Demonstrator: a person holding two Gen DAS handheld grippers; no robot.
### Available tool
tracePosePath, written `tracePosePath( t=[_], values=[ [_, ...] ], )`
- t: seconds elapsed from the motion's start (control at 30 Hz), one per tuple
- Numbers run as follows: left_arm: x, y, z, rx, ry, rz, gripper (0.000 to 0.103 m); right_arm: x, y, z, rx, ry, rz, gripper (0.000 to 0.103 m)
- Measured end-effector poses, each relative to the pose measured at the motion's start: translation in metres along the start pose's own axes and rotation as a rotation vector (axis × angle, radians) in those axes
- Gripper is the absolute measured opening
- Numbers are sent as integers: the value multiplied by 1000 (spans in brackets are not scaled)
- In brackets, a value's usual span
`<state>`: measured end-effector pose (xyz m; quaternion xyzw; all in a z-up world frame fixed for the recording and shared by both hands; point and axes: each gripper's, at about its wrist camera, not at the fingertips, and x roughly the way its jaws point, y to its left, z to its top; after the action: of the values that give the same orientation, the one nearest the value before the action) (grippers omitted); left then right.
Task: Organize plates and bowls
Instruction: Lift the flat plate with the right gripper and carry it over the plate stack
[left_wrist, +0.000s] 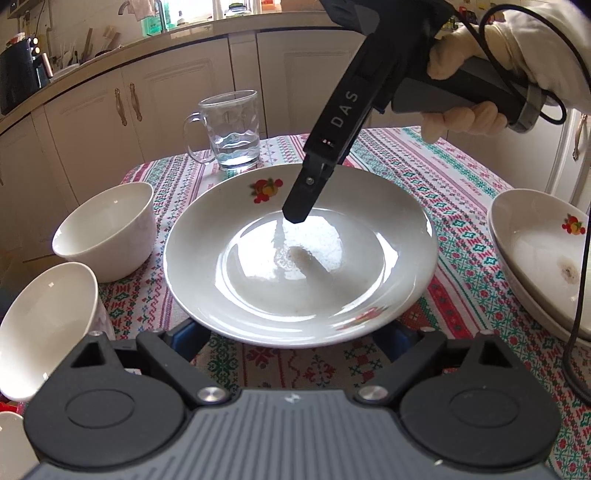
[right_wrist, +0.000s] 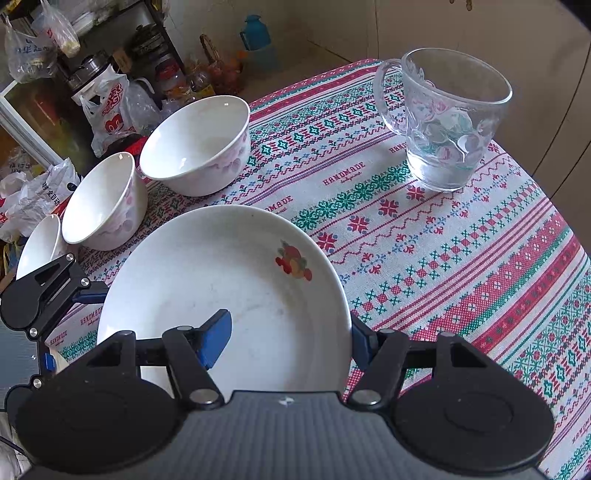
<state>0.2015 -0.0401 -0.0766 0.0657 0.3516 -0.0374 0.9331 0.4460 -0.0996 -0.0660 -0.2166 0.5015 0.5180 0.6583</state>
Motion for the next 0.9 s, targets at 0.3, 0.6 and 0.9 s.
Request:
tracePosePath(
  t=[0.3,0.6,0.9],
  values=[
    [-24,-6,4,35,-27,-15,93,-22,16,-13,11,-26,-17,71],
    [-52,-15,2,88,-51,-45,93,-49,37,-36,36,-70,-38,71],
    [-71,-36,2,145,-70,-103,93,-77,48,-72,82,-96,-75,71]
  ],
)
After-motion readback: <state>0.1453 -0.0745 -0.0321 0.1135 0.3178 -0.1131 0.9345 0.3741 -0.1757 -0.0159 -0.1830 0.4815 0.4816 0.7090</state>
